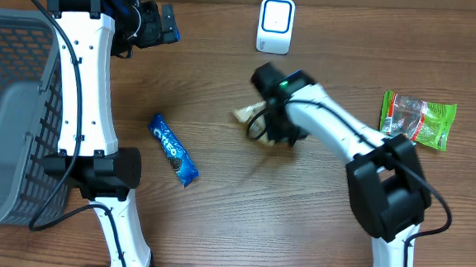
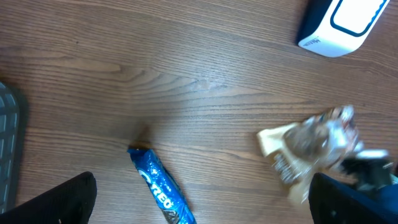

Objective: Scan the item barcode

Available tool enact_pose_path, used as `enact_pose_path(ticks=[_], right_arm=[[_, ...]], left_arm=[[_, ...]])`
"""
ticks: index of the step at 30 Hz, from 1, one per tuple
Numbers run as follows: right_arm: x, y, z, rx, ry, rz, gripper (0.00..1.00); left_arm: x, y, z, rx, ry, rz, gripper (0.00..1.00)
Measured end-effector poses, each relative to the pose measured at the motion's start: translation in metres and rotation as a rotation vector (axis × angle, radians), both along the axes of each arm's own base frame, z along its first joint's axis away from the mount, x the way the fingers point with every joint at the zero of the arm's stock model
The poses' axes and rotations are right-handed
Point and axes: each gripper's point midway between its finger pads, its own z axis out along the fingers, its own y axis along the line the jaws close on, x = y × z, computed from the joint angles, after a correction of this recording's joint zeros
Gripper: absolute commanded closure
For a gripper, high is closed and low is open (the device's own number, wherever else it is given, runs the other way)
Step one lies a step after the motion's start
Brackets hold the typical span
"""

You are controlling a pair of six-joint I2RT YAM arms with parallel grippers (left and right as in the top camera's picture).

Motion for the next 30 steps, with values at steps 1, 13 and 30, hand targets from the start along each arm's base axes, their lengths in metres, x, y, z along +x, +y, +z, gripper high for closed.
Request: enact_pose_path(ticks=[1,13,30], right_arm=[[0.01,-0.008,0.001,-0.005,-0.022,-0.005,0.71],[0.05,0.008,0.054,0.415,0.013,-0.126,0.21],[0.044,0.035,-0.019,0.509,-0.014,-0.674,0.1]], left_arm=[[0.0,0.0,0.0,0.0,0.0,0.0,0.0],[0.0,0.0,0.0,0.0,0.0,0.0,0.0],[0.0,0.0,0.0,0.0,0.0,0.0,0.0]])
